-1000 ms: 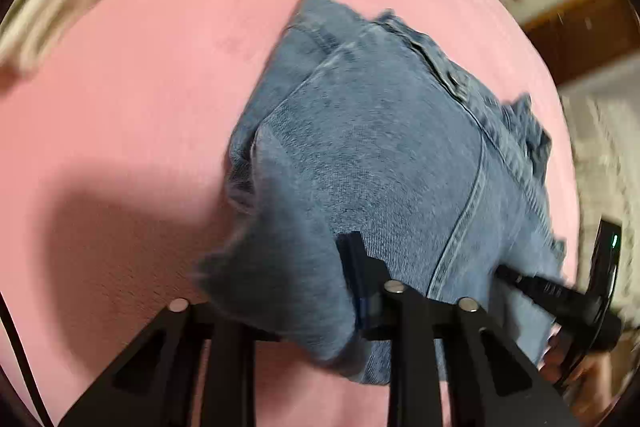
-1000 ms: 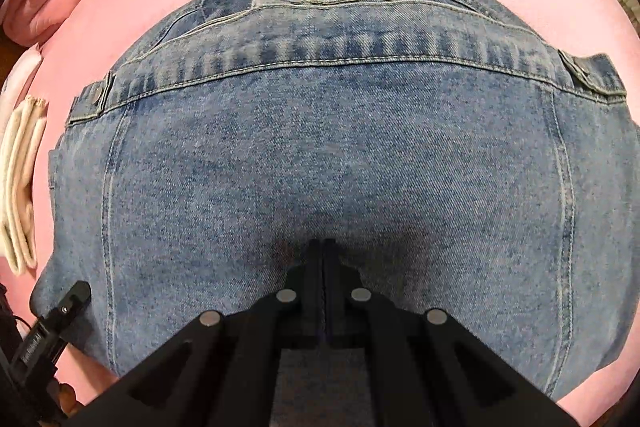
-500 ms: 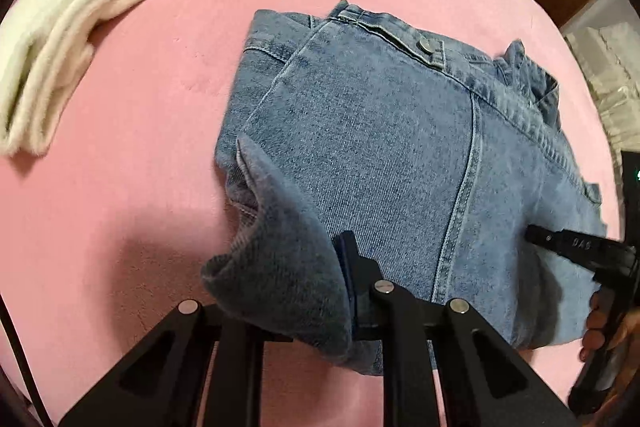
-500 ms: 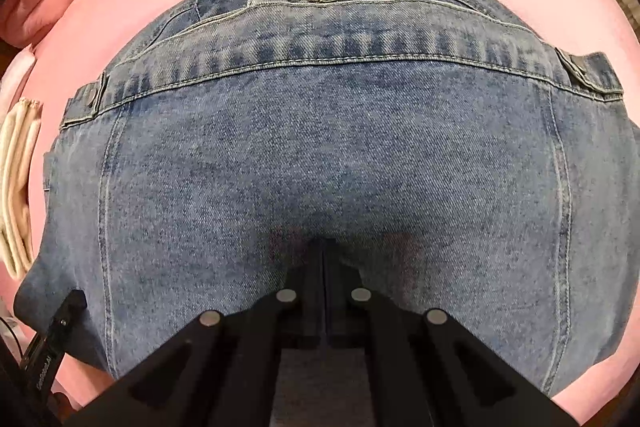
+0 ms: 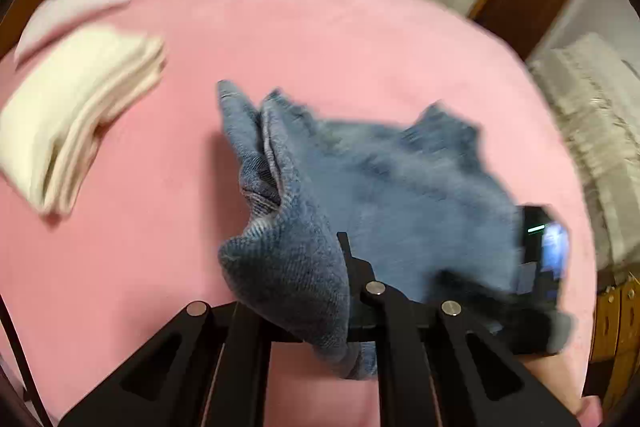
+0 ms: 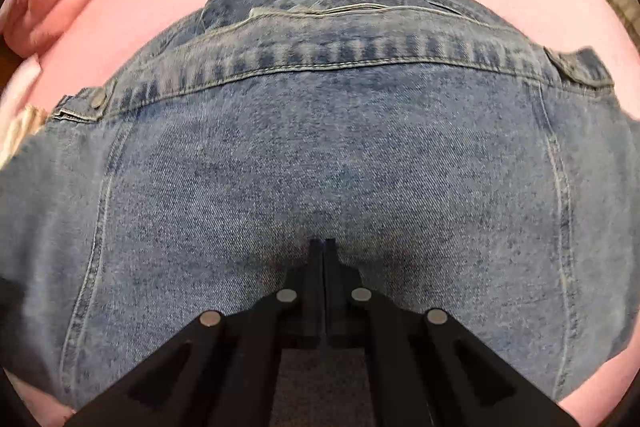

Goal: Fold large clothes

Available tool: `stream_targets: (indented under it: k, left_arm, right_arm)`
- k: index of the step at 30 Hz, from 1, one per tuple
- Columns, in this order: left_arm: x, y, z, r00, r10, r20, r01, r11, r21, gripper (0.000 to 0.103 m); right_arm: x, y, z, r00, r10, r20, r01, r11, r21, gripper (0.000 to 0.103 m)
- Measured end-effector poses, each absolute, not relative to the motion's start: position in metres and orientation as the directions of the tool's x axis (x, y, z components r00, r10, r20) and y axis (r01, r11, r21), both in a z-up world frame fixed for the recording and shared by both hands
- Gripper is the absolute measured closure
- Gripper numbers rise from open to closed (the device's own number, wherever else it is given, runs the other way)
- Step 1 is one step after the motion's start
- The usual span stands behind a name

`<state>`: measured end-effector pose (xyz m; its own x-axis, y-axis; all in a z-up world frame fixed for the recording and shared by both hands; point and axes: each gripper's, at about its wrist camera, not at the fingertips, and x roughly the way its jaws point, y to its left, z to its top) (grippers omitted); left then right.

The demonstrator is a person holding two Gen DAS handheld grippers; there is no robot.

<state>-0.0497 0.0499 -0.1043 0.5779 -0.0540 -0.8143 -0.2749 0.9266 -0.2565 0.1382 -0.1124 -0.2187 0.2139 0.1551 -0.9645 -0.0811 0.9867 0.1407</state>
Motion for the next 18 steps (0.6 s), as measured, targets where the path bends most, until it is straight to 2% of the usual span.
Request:
stream_targets:
  k: [3,6,9,13,16,18]
  left_arm:
    - [-0.050,0.007,-0.076,0.626,-0.046,-0.778,-0.208,0.952,-0.223,0.096]
    - [-0.053,-0.063,-0.052,0.649,-0.011,-0.760,-0.108,0.988,-0.106,0.096]
    - [-0.056,-0.130,-0.042,0.644,-0.061,-0.762,-0.024,0.995,-0.099,0.095]
    - [-0.060,-0.223,-0.055,0.592,-0.098,-0.800,0.102,0.994,-0.045,0.095]
    - [-0.055,-0.273,-0.072,0.519,-0.050,-0.853,0.164,0.986,0.042,0.095]
    - [-0.052,-0.284,-0.074,0.503,-0.043,-0.863,0.168,0.985,0.048,0.095]
  right_arm:
    - [0.136,-0.124,-0.220,0.214,0.226,-0.950,-0.095,0.973,0.210,0.103]
    - [0.136,-0.140,-0.223,0.192,0.340,-0.921,-0.136,0.938,0.318,0.103]
    - [0.134,-0.166,-0.229,0.161,0.502,-0.850,-0.154,0.863,0.481,0.103]
    - [0.136,-0.204,-0.247,0.052,0.688,-0.724,-0.198,0.718,0.667,0.103]
    - [0.135,-0.221,-0.257,-0.010,0.750,-0.661,-0.212,0.644,0.735,0.103]
    - [0.131,-0.232,-0.264,-0.019,0.790,-0.613,-0.189,0.600,0.778,0.103]
